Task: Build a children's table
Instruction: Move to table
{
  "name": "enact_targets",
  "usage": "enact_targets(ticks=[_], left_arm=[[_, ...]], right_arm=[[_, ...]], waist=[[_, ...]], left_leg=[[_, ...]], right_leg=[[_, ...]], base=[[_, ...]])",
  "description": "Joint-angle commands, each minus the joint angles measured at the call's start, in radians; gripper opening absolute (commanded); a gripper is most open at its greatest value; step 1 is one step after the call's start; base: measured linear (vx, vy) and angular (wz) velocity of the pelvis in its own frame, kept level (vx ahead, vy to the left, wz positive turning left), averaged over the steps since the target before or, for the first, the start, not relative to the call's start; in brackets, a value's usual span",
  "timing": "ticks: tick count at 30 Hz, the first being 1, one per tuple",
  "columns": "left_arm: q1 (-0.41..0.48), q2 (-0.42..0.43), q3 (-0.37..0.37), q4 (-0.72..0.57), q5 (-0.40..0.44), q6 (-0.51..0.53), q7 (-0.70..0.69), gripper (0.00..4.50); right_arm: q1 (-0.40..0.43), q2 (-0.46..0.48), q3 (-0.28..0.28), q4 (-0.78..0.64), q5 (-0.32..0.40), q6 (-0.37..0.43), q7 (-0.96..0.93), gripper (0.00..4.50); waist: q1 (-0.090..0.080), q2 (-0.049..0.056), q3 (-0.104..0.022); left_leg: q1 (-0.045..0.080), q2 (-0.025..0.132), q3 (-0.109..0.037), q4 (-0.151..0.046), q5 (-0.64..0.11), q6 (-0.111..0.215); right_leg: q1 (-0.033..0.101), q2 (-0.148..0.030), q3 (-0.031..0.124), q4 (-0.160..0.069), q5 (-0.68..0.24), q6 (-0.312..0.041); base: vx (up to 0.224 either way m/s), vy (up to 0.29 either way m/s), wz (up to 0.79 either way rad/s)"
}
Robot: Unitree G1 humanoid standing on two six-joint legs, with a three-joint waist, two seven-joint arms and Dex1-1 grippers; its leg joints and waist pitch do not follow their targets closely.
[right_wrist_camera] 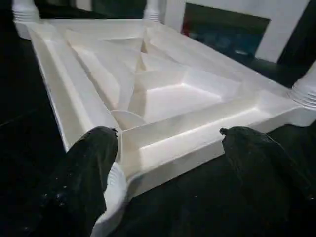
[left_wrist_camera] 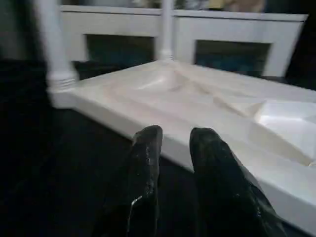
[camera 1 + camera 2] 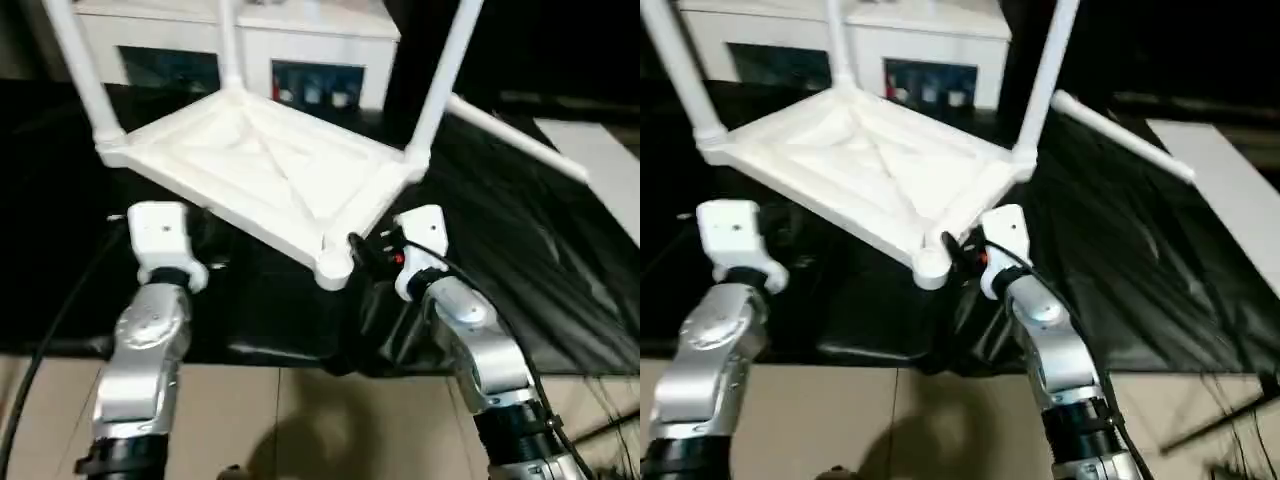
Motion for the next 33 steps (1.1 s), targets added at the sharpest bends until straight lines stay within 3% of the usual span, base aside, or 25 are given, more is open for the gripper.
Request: enact_targets(ticks=[1, 3, 4, 5, 6, 7, 9, 12, 13, 14, 16, 18, 19, 20, 21, 22, 23, 25, 26, 27, 28, 29, 30, 32, 33], left_arm=[[-0.003, -0.005, -0.004, -0.043, -0.024, 0.050, 0.020, 1.24], [0.002, -0.009, -0.007, -0.054, -0.028, 0.075, 0.018, 1.24], [0.003, -0.015, -0.008, -0.062, -0.024, 0.092, 0.011, 1.53], [0.005, -0.025, -0.011, -0.068, -0.015, 0.099, 0.013, 1.58], [0.006, -0.034, -0.013, -0.075, -0.007, 0.108, 0.016, 1.58], [0.010, -0.039, -0.017, -0.083, 0.000, 0.115, 0.018, 1.64], [0.018, -0.041, -0.024, -0.087, 0.006, 0.121, 0.031, 1.94], [0.021, -0.039, -0.026, -0.085, 0.009, 0.121, 0.035, 2.12], [0.027, -0.043, -0.019, -0.085, -0.010, 0.126, 0.035, 2.39], [0.031, -0.041, -0.017, -0.089, -0.014, 0.129, 0.034, 2.39], [0.040, -0.036, -0.003, -0.108, -0.010, 0.142, 0.039, 2.52], [0.036, -0.041, 0.012, -0.109, -0.018, 0.159, 0.038, 2.80], [0.032, -0.041, 0.014, -0.108, -0.012, 0.167, 0.040, 2.85], [0.032, -0.041, 0.014, -0.108, -0.012, 0.167, 0.040, 2.88], [0.028, -0.040, 0.015, -0.104, -0.007, 0.164, 0.044, 2.88], [0.025, -0.039, 0.018, -0.100, -0.004, 0.161, 0.048, 3.01], [0.024, -0.039, 0.019, -0.099, -0.003, 0.160, 0.050, 3.12], [0.020, -0.036, 0.025, -0.095, 0.002, 0.158, 0.060, 3.23], [0.019, -0.032, 0.025, -0.095, 0.000, 0.161, 0.062, 3.35], [0.018, -0.029, 0.027, -0.094, -0.001, 0.161, 0.063, 3.45], [0.017, -0.026, 0.030, -0.094, 0.000, 0.163, 0.063, 3.56], [0.017, -0.026, 0.030, -0.094, 0.000, 0.163, 0.063, 3.64], [0.010, -0.016, 0.043, -0.084, 0.004, 0.162, 0.061, 3.71], [0.004, -0.012, 0.047, -0.078, 0.006, 0.163, 0.060, 3.85], [0.000, -0.009, 0.049, -0.074, 0.008, 0.164, 0.060, 3.94]], right_arm=[[-0.017, 0.000, -0.025, 0.033, 0.010, 0.005, -0.014, 3.85], [-0.024, -0.004, -0.030, 0.035, 0.009, 0.008, -0.016, 3.85], [-0.027, -0.007, -0.031, 0.036, 0.010, 0.008, -0.017, 3.85], [-0.026, -0.014, -0.035, 0.034, 0.012, 0.010, -0.016, 3.85], [-0.025, -0.018, -0.038, 0.034, 0.013, 0.010, -0.014, 3.85], [-0.021, -0.024, -0.039, 0.025, 0.009, 0.011, -0.015, 3.85], [-0.010, -0.039, -0.037, 0.013, -0.003, 0.013, -0.012, 3.85], [-0.006, -0.044, -0.034, 0.010, -0.008, 0.015, -0.010, 3.85], [-0.008, -0.045, -0.034, 0.020, -0.010, 0.011, -0.009, 3.85], [-0.010, -0.044, -0.034, 0.025, -0.010, 0.010, -0.009, 3.85], [-0.024, -0.037, -0.036, 0.049, -0.010, 0.010, -0.017, 3.85], [-0.026, -0.030, -0.042, 0.056, 0.011, 0.000, -0.006, 3.85], [-0.029, -0.027, -0.047, 0.059, 0.022, 0.009, -0.011, 4.03], [-0.029, -0.027, -0.047, 0.059, 0.022, 0.009, -0.011, 4.13], [-0.037, -0.023, -0.054, 0.064, 0.024, 0.012, -0.024, 4.13], [-0.043, -0.020, -0.059, 0.067, 0.026, 0.014, -0.030, 4.23], [-0.045, -0.020, -0.060, 0.068, 0.026, 0.015, -0.031, 4.33], [-0.058, -0.019, -0.065, 0.073, 0.030, 0.018, -0.032, 4.43], [-0.065, -0.020, -0.065, 0.079, 0.026, 0.014, -0.034, 4.50], [-0.066, -0.022, -0.061, 0.081, 0.016, 0.011, -0.039, 4.50], [-0.066, -0.024, -0.057, 0.085, 0.004, 0.008, -0.043, 4.50], [-0.066, -0.024, -0.057, 0.085, 0.004, 0.008, -0.043, 4.50], [-0.065, -0.023, -0.058, 0.093, -0.010, 0.010, -0.061, 4.50], [-0.065, -0.021, -0.062, 0.098, -0.014, 0.009, -0.073, 4.50], [-0.065, -0.018, -0.068, 0.101, -0.012, 0.008, -0.082, 4.50]], waist=[[0.039, -0.022, -0.062], [0.051, 0.001, -0.028], [0.051, 0.013, -0.040], [0.048, 0.059, -0.066], [0.034, 0.068, -0.074], [-0.010, 0.061, -0.083], [0.005, 0.068, -0.073], [0.004, 0.020, -0.063], [0.032, 0.009, -0.050], [0.057, -0.044, -0.060], [0.052, -0.037, -0.034], [0.046, -0.025, -0.043], [0.049, 0.011, -0.068], [0.037, 0.050, -0.088], [0.020, 0.054, -0.098], [0.012, 0.029, -0.095], [0.019, 0.037, -0.088], [0.021, 0.004, -0.082], [0.020, -0.023, -0.076], [0.029, -0.059, -0.078], [0.058, -0.060, -0.084], [0.053, -0.058, -0.081], [0.053, -0.034, -0.076], [0.028, 0.031, -0.071], [0.023, 0.071, -0.074]], left_leg=[[-0.012, -0.057, 0.143, 0.222, -0.281, 0.082], [-0.040, 0.026, 0.215, 0.269, -0.255, 0.148], [-0.008, 0.070, 0.221, 0.218, -0.286, 0.168], [0.030, 0.128, 0.179, 0.098, -0.239, 0.196], [0.064, 0.225, 0.059, 0.000, -0.208, 0.299], [0.141, 0.285, -0.026, 0.004, 0.000, 0.437], [0.108, 0.208, -0.019, 0.035, 0.249, 0.562], [0.033, 0.037, 0.008, -0.013, 0.050, 0.515], [-0.033, -0.044, 0.063, 0.069, -0.109, 0.433], [-0.041, -0.060, 0.187, 0.303, -0.257, 0.301], [-0.043, -0.011, 0.231, 0.342, -0.282, 0.201], [0.002, 0.025, 0.244, 0.266, -0.353, 0.191], [0.026, 0.064, 0.230, 0.162, -0.283, 0.221], [0.116, 0.267, 0.071, 0.027, -0.076, 0.331], [0.171, 0.368, 0.002, -0.001, 0.058, 0.427], [0.219, 0.378, 0.039, 0.042, 0.421, 0.475], [0.182, 0.294, 0.094, 0.069, 0.673, 0.543], [0.071, 0.145, 0.224, 0.034, 0.421, 0.555], [0.049, 0.022, 0.264, 0.104, 0.096, 0.505], [0.008, -0.046, 0.277, 0.221, -0.110, 0.456], [0.003, -0.033, 0.270, 0.313, -0.322, 0.287], [-0.031, -0.021, 0.248, 0.319, -0.313, 0.192], [-0.015, -0.016, 0.238, 0.308, -0.326, 0.162], [0.042, 0.055, 0.205, 0.160, -0.272, 0.192], [0.080, 0.177, 0.119, 0.050, -0.202, 0.230]], right_leg=[[0.052, -0.186, 0.022, -0.241, -0.448, -0.343], [0.076, -0.234, -0.022, -0.232, -0.413, -0.233], [0.107, -0.244, -0.067, -0.233, -0.393, -0.142], [0.142, -0.168, -0.116, -0.193, -0.242, -0.047], [0.096, -0.080, -0.120, -0.062, -0.144, 0.018], [-0.061, -0.046, -0.027, 0.098, -0.209, 0.068], [-0.115, -0.040, 0.055, 0.152, -0.194, 0.038], [-0.036, -0.014, 0.108, 0.031, -0.095, -0.101], [0.017, -0.096, 0.099, -0.093, -0.144, -0.347], [0.047, -0.163, 0.093, -0.180, -0.288, -0.437], [0.043, -0.202, 0.041, -0.188, -0.421, -0.261], [0.082, -0.228, 0.021, -0.210, -0.479, -0.139], [0.116, -0.191, 0.007, -0.213, -0.334, -0.052], [0.062, -0.097, -0.069, -0.075, -0.101, 0.092], [-0.030, -0.083, -0.043, 0.054, -0.125, 0.145], [-0.154, -0.106, 0.043, 0.145, -0.156, 0.139], [-0.181, -0.106, 0.095, 0.142, -0.037, 0.094], [-0.087, -0.043, 0.078, 0.045, 0.154, -0.029], [-0.057, -0.054, 0.071, -0.054, 0.199, -0.265], [-0.021, -0.090, 0.111, -0.120, 0.148, -0.361], [0.002, -0.147, 0.133, -0.152, 0.006, -0.435], [0.024, -0.172, 0.125, -0.139, -0.017, -0.377], [0.019, -0.189, 0.121, -0.154, -0.057, -0.342], [0.031, -0.164, 0.059, -0.232, -0.282, -0.058], [0.008, -0.090, -0.013, -0.174, -0.232, 0.062]], base=[[-0.053, -0.225, 0.61], [-0.011, -0.195, 0.47], [0.020, -0.164, 0.42], [0.004, -0.178, 0.67], [0.004, -0.178, 0.67], [-0.002, -0.209, 0.61], [-0.013, -0.208, 0.58], [-0.054, -0.274, 0.57], [-0.107, -0.355, 0.72], [-0.099, -0.314, 0.62], [-0.081, -0.330, 0.56], [-0.065, -0.313, 0.47], [-0.043, -0.277, 0.60], [-0.031, -0.322, 0.55], [-0.031, -0.322, 0.55], [-0.004, -0.342, 0.33], [-0.020, -0.300, 0.17], [-0.051, -0.306, 0.11], [-0.090, -0.294, 0.02], [-0.090, -0.294, 0.02], [-0.079, -0.302, 0.02], [-0.088, -0.318, -0.01], [-0.088, -0.318, -0.01], [-0.110, -0.246, -0.03], [-0.111, -0.229, -0.06]])
